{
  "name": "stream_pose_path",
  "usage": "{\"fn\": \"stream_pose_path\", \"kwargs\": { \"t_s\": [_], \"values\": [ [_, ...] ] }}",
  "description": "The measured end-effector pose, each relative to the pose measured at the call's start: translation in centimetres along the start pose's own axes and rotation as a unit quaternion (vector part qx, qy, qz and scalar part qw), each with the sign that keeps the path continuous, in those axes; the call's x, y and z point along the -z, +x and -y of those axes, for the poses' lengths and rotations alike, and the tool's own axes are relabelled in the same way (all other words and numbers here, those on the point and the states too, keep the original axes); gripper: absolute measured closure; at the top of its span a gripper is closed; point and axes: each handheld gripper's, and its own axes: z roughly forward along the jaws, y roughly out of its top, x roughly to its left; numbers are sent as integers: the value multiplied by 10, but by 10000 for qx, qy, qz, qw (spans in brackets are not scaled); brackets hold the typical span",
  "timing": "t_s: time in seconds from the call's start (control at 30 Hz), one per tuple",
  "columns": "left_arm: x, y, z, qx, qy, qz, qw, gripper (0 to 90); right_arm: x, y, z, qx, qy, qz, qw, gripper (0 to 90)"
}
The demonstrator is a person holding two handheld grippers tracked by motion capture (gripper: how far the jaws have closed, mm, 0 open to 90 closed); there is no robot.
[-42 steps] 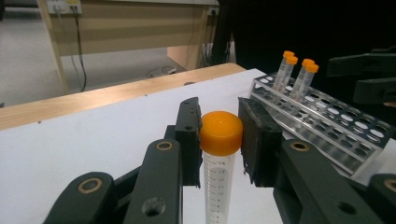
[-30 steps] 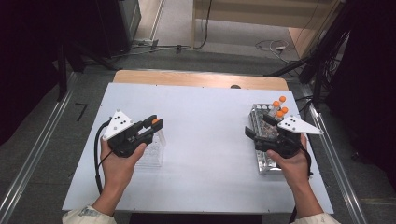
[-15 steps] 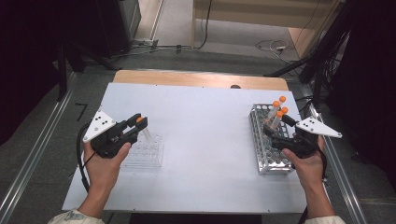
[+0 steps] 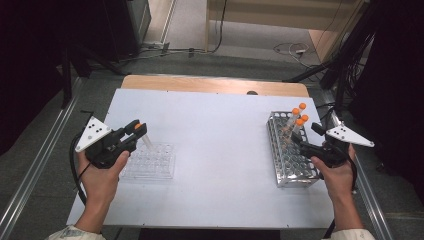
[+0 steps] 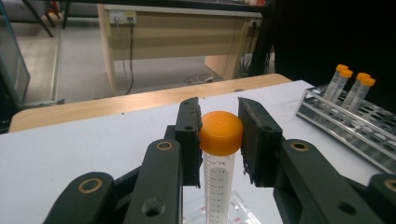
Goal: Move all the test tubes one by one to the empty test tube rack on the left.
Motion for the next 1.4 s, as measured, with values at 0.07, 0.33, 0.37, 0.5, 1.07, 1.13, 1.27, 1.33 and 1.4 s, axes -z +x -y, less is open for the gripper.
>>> {"fn": "stream_pose_path", "kwargs": {
  "t_s": [0.07, 0.33, 0.37, 0.5, 1.07, 1.13, 1.27, 1.33, 1.4],
  "values": [
    [2, 4, 1, -3, 11, -88, 10000, 716, -1, -2, 1, -16, 2, 7, 10000, 157],
    [6, 22, 5, -14, -12, -495, 9988, 716, -2, -6, 4, -48, 25, 36, 10000, 161],
    [7, 24, 5, 16, -14, -523, 9986, 716, -2, -6, 4, -55, 30, 37, 10000, 161],
    [9, 30, 6, 13, -25, -645, 9979, 716, -2, -6, 4, -64, 27, 38, 10000, 161],
    [7, 50, 17, -23, 106, -1070, 9942, 716, -3, -7, 5, -76, 27, 74, 9999, 162],
    [6, 49, 18, -40, 129, -1059, 9943, 715, -3, -7, 5, -70, 23, 73, 9999, 161],
    [3, 46, 24, -122, 229, -1068, 9939, 715, -2, -7, 5, -94, 30, 71, 9999, 162],
    [1, 45, 27, -196, 302, -1090, 9934, 715, -2, -7, 5, -97, 32, 76, 9999, 161],
    [-2, 44, 33, -203, 371, -1106, 9930, 715, -2, -7, 5, -94, 37, 73, 9999, 161]
  ]
}}
